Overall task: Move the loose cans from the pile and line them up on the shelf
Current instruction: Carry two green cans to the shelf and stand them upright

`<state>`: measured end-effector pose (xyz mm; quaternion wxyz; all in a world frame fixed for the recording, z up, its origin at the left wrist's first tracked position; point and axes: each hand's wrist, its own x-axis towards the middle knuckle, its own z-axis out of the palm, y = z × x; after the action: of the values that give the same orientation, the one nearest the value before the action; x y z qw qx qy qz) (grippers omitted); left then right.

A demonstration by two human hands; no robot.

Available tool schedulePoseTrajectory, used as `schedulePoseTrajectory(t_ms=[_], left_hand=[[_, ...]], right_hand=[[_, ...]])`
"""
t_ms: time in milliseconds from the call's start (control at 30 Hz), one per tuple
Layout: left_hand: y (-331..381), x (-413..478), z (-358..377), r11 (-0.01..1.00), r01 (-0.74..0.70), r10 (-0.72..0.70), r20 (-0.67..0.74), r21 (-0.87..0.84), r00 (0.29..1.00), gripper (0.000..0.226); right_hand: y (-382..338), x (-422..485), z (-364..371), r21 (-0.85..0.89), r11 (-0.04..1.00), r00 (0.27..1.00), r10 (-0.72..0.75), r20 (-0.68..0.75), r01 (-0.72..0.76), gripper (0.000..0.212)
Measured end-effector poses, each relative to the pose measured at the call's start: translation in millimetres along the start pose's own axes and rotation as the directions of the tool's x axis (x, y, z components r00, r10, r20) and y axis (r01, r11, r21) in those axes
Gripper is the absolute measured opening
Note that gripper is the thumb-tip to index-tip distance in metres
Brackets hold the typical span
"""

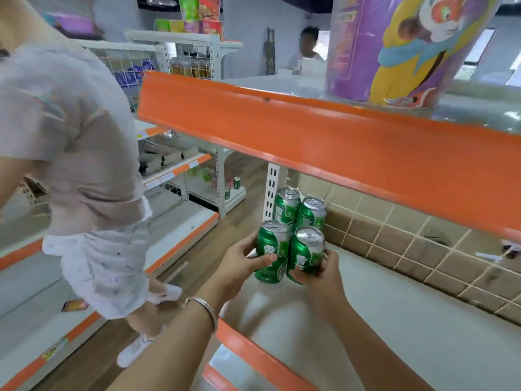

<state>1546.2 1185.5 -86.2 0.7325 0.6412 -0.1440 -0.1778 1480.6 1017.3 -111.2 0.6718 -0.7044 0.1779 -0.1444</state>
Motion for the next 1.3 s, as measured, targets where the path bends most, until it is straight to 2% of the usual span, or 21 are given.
schedulePoseTrajectory(t_ms=[200,367,767,1100,1300], left_hand=[[0.3,33.4,-12.0,0.965,-0.027,0.003,0.091,0.26,0.996,0.066],[-4.5,54.9,-11.6,0.831,-0.111,0.061,0.109,0.545,0.992,0.076],[-13.8,81.4,-11.7,0.828,-0.136,0.093,0.106,0.544,0.99,0.07],[-12.4,92.2,-15.9,0.791,-0.179,0.101,0.164,0.585,0.981,0.066],[-17.8,74.8,-14.2,0.846,-0.086,0.054,0.076,0.526,0.996,0.048]], right_hand=[[-5.1,12.5,9.6,-0.114,0.993,0.996,-0.016,-0.089,0.006,0.069],[-2.8,17.9,23.9,-0.194,0.981,0.967,-0.056,-0.249,0.007,0.072],[-7.8,30.4,25.4,-0.218,0.975,0.969,-0.02,-0.246,-0.035,0.072],[-13.5,28.9,25.5,-0.268,0.961,0.97,-0.006,-0.242,-0.061,0.073],[-16.0,28.4,27.2,-0.294,0.951,0.969,0.023,-0.246,-0.097,0.066]])
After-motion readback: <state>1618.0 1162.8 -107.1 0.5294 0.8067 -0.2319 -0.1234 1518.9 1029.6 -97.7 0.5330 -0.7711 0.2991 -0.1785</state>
